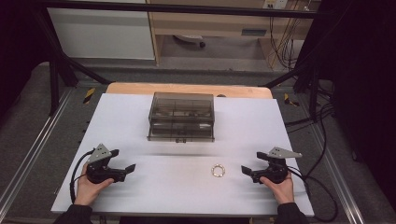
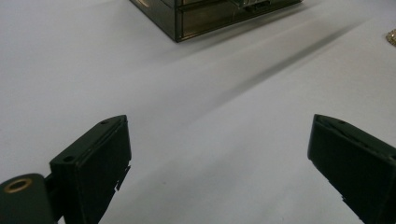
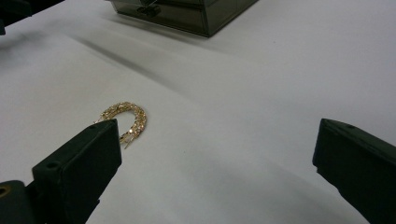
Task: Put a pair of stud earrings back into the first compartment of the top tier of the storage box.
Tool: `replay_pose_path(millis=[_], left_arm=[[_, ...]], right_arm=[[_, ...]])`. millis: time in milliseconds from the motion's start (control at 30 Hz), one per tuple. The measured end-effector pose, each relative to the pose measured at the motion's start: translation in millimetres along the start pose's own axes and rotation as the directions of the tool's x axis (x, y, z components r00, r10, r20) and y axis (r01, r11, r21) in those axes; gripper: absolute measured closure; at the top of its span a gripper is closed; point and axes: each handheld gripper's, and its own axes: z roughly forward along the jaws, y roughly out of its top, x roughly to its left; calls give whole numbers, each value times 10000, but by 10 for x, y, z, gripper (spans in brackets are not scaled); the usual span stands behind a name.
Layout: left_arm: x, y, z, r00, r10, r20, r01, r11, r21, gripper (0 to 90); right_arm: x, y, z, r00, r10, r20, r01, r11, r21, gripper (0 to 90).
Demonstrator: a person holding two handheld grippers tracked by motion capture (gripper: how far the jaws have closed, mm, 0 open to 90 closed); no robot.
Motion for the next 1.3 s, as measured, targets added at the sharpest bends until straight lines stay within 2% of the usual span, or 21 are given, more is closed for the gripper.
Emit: replay_pose_path(millis=[267, 500, 900, 1300], left_arm=[[19, -6, -21, 9999, -116, -14, 116, 9999, -46, 54], [22, -10, -35, 9999, -154, -22, 153, 9998, -106, 54], [13, -1, -34, 9999, -114, 24, 114, 9998, -131, 55], [5, -5, -30, 9999, -126, 70, 127, 9999, -69, 55]], right_arm=[[3, 14, 0, 10000, -15, -19, 15, 10000, 57, 20], [35, 47, 49, 9999, -109, -40, 111, 9994, 315, 20], [167, 150, 187, 9994, -299, -173, 308, 9980, 553, 22], [327, 239, 381, 9979, -645, 47, 635, 9912, 1159, 77]])
